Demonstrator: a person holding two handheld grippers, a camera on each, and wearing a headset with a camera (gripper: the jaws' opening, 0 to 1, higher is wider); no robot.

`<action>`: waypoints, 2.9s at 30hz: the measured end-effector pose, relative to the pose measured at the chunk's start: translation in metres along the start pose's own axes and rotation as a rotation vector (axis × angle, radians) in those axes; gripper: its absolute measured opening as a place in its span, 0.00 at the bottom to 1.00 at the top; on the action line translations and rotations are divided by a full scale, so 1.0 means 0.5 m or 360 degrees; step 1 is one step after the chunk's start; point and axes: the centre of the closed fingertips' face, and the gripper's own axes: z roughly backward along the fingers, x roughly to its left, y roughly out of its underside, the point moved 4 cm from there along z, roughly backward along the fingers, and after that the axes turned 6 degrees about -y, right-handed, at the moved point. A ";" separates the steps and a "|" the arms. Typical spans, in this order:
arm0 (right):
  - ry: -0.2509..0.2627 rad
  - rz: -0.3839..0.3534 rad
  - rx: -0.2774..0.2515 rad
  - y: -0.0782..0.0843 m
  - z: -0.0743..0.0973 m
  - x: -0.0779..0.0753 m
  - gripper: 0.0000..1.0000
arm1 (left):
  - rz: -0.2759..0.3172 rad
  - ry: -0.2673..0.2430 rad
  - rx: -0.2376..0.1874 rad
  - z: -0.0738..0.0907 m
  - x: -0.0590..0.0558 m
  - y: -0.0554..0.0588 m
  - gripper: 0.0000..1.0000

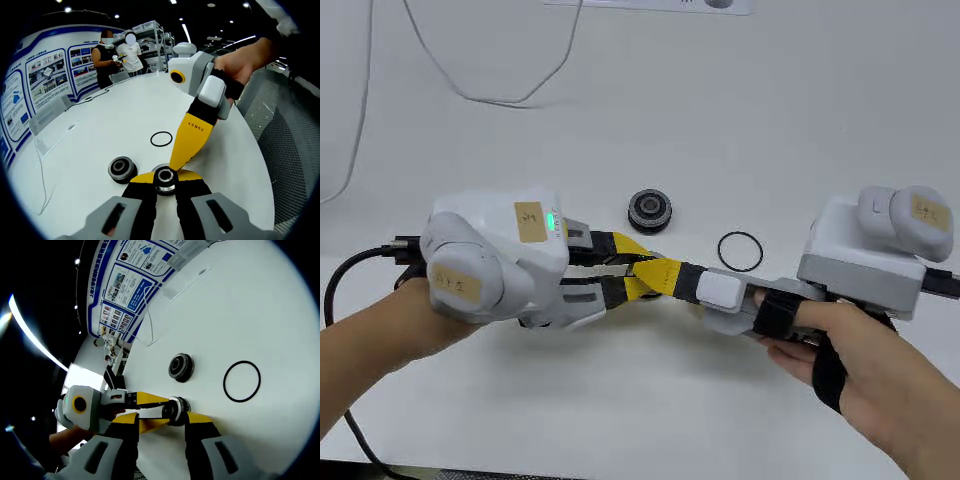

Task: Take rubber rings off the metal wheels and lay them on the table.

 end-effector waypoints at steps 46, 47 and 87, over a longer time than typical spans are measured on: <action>0.0181 0.0160 0.0004 -0.005 0.004 -0.027 0.06 | -0.0006 0.0004 -0.0004 0.000 0.001 -0.001 0.14; 0.0183 0.0163 0.0005 -0.005 0.004 -0.026 0.06 | -0.0006 0.0004 -0.0004 0.000 0.001 -0.001 0.14; 0.0222 0.0175 0.0034 -0.011 0.014 -0.025 0.03 | -0.0014 0.0004 0.0007 -0.001 0.000 -0.001 0.14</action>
